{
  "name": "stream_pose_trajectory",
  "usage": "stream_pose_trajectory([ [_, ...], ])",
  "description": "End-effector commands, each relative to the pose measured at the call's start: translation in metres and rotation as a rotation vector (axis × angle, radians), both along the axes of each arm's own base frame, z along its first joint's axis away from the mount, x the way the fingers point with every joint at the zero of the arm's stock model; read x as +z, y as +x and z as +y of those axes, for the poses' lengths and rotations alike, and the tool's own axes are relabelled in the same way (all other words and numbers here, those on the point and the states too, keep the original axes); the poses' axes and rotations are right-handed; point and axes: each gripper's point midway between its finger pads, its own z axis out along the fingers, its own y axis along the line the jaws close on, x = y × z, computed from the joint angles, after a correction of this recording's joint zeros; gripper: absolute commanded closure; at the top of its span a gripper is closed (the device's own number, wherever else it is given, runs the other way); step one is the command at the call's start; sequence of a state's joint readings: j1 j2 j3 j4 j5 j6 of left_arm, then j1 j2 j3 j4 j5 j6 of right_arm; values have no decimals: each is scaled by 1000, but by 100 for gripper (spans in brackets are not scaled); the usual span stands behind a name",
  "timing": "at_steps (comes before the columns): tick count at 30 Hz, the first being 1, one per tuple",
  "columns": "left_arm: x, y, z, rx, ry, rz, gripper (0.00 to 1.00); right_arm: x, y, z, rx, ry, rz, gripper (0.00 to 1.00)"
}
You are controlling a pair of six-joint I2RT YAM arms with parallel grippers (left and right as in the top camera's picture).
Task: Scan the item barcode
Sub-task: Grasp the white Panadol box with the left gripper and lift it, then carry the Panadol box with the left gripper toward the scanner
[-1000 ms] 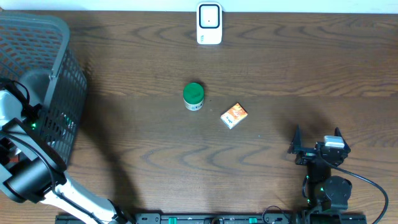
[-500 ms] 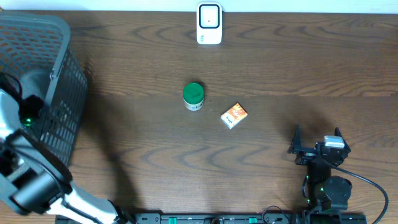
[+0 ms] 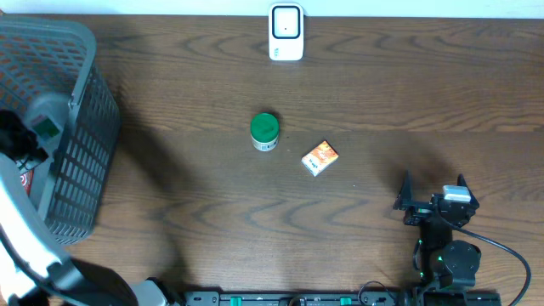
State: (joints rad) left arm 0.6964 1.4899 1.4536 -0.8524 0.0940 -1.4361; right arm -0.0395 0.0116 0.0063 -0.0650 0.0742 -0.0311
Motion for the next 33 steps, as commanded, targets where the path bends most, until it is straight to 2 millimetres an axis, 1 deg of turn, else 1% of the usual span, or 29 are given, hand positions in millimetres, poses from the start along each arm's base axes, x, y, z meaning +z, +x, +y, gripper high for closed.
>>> stream_pose_trajectory([
  [1,36,-7,0,7,94,-57,48,0,0,3,14,-7,0,1],
  [4,61,-13,-5,8,144,-118,48,0,0,3,14,-7,0,1],
  [10,103,-30,-19,10,224,-215,47,0,0,3,14,-7,0,1],
  [13,121,-39,-27,13,257,-263,48,0,0,3,14,-7,0,1],
  [18,144,-42,-48,-48,260,-357,47,0,0,3,14,-7,0,1],
  [20,150,-38,-58,-91,244,-398,48,0,0,3,14,-7,0,1],
  [23,154,-30,-74,-167,201,-446,47,0,0,3,14,-7,0,1],
  [28,151,-15,-96,-263,143,-467,47,0,0,3,14,-7,0,1],
  [33,149,3,-128,-385,95,-480,48,0,0,3,14,-7,0,1],
])
